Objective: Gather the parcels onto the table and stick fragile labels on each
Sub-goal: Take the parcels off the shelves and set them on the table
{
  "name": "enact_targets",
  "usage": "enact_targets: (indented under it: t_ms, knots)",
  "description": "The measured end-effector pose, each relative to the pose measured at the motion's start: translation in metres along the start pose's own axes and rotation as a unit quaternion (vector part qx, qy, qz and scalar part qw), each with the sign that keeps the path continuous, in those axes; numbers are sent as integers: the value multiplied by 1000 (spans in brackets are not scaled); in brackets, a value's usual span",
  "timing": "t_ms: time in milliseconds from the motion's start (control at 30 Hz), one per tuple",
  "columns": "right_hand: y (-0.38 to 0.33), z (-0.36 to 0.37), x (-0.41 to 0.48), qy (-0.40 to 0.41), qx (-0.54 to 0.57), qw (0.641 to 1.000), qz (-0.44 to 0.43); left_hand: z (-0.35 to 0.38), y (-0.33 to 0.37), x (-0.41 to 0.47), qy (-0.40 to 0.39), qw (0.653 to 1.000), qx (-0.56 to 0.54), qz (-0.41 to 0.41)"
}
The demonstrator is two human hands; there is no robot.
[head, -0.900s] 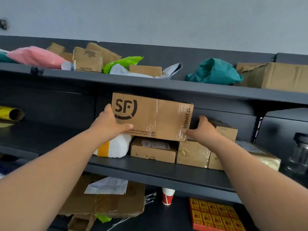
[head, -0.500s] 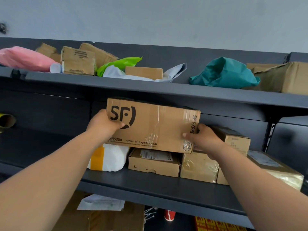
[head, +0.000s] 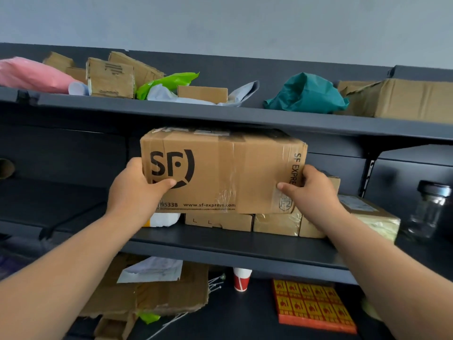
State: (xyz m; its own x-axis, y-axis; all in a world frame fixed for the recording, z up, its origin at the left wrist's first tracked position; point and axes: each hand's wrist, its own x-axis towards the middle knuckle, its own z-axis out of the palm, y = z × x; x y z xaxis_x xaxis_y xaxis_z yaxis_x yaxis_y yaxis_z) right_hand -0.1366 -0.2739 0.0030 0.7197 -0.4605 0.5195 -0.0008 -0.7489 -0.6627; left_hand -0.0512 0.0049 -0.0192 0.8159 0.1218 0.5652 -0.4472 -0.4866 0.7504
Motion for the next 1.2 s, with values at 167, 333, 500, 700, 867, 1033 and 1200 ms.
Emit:
enact_targets:
  t_ms: [167,333,500,700,867,1033,1200]
  knots:
    - [7,-24,-45,10,0,1000,2,-15,8,-50,24,999,-22,21]
    - [19,-55,-91,21,44,999,4,-26,23,-99,29,998,-43,33]
    - [41,-103,-142,26,74,997,9,-30,55,-161,17,998,-51,36]
    - [84,-200,-220,41,54,997,45,-16,107,-252,-47,996,-79,18]
    - [118,-292,-286,87,11,992,89,13,165,-323,-116,987,-109,31]
    - [151,-377,-344,148,-32,981,124,51,220,-386,-178,972,-144,56]
    - [184,-441,-392,197,-64,963,171,91,267,-435,-247,950,-177,73]
